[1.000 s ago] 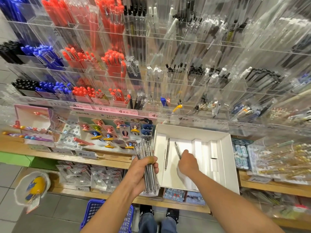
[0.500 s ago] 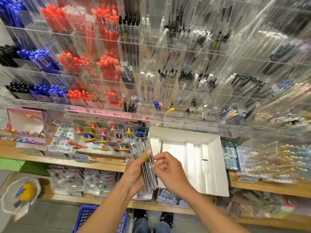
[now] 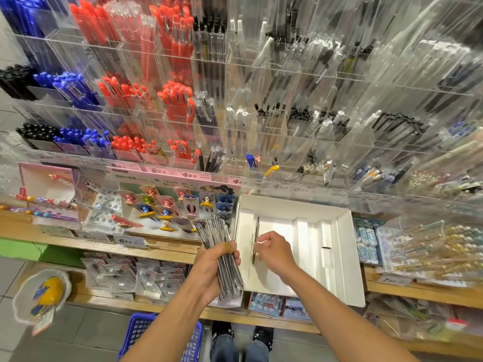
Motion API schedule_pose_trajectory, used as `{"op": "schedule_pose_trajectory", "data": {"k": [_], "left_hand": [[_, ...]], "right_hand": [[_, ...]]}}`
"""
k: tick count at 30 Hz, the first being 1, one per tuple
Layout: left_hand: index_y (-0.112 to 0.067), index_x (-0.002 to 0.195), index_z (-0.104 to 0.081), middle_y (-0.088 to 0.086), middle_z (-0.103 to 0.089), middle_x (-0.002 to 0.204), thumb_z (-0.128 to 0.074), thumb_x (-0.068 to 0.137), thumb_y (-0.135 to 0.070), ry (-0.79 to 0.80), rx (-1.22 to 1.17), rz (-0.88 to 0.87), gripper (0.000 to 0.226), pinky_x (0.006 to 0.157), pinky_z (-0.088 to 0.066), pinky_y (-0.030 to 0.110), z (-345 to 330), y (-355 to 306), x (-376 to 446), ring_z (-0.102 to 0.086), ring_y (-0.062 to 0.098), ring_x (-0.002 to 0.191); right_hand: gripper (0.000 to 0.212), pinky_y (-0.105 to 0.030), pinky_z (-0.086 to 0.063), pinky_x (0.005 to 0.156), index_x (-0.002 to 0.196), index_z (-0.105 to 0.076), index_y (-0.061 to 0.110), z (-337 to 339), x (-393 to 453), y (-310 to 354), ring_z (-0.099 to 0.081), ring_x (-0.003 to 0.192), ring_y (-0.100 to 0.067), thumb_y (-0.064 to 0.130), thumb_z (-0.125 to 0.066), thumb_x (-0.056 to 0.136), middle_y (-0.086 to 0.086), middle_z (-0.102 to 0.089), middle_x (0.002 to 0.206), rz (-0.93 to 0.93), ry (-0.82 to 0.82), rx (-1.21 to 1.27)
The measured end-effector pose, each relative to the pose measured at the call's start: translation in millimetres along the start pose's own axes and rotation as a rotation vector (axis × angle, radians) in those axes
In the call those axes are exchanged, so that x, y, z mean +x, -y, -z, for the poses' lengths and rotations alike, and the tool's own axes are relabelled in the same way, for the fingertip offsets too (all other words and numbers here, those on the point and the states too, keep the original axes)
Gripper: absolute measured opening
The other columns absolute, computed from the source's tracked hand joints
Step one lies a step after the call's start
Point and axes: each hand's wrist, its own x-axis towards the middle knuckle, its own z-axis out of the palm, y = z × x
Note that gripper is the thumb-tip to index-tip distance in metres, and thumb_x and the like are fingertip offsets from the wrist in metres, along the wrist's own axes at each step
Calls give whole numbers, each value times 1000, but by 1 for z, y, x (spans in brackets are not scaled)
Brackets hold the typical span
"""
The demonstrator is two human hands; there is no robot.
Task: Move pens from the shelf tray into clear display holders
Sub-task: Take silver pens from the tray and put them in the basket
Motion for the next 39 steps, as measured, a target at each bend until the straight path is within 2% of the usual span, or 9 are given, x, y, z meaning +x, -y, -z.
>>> {"op": "schedule_pose_trajectory", "data": {"k": [8,15,19,22,24,28,31,36,39], "left_hand": [[4,95,-63,13,-62,73,-73,68,1,22,-45,57,28,59,-58,29,0,-5,1,-63,20,61],[1,86,-73,14,-64,77,-79,61,-4,97,-83,78,26,61,-59,30,0,-6,2,-65,21,65],[-6,72,-78,11,-68,76,-75,68,-8,114,-127,85,5,62,-59,30,-2,-6,-1,-68,21,68],[-6,85,-73,7,-68,79,-74,73,-11,112,-149,75,14,64,-58,31,-4,-4,0,-68,21,70],[-8,94,-67,8,-69,83,-75,76,-16,108,-140,64,22,69,-56,35,-5,-1,0,-68,22,73],[1,86,-71,26,-71,93,-85,67,-24,152,-154,75,35,71,-61,47,-8,3,-3,-72,37,85],[0,77,-73,17,-67,70,-96,48,-28,116,-154,62,47,52,-59,34,-11,2,-6,-67,28,55],[-4,90,-59,13,-57,65,-75,73,-6,15,-17,4,23,48,-52,32,-2,4,-4,-59,25,53],[1,87,-62,14,-58,70,-73,71,-5,48,-36,0,20,57,-56,33,4,2,-4,-59,23,58]], "right_hand": [[27,-28,-44,70,112,-50,10,-33,47,-24,-60,92,-26,16,-61,89,-9,-60,107,-135,-24,-413],[14,-20,-42,49,75,-51,12,-16,41,-33,-55,60,-14,11,-65,75,1,-55,72,-229,-21,-488],[25,-20,-32,47,59,-44,15,11,24,-22,-45,48,-16,13,-65,71,-1,-47,58,-191,62,-216],[12,-24,-45,56,79,-59,18,27,-10,5,-60,62,-11,16,-68,71,3,-64,76,-44,60,66],[27,-25,-52,62,93,-62,25,31,-37,22,-63,66,-6,16,-67,67,4,-66,80,67,109,183],[32,-22,-55,68,97,-67,25,17,-81,44,-64,67,-4,13,-68,67,6,-66,79,223,201,142],[32,-12,-47,63,100,-67,21,-2,-97,47,-54,58,4,12,-68,69,10,-63,79,286,155,89],[14,-14,-51,64,82,-65,36,1,-95,39,-59,62,2,33,-73,72,12,-66,76,341,259,102],[6,-17,-51,60,86,-67,28,11,-59,26,-66,64,-6,23,-67,84,4,-70,81,216,206,235]]}}
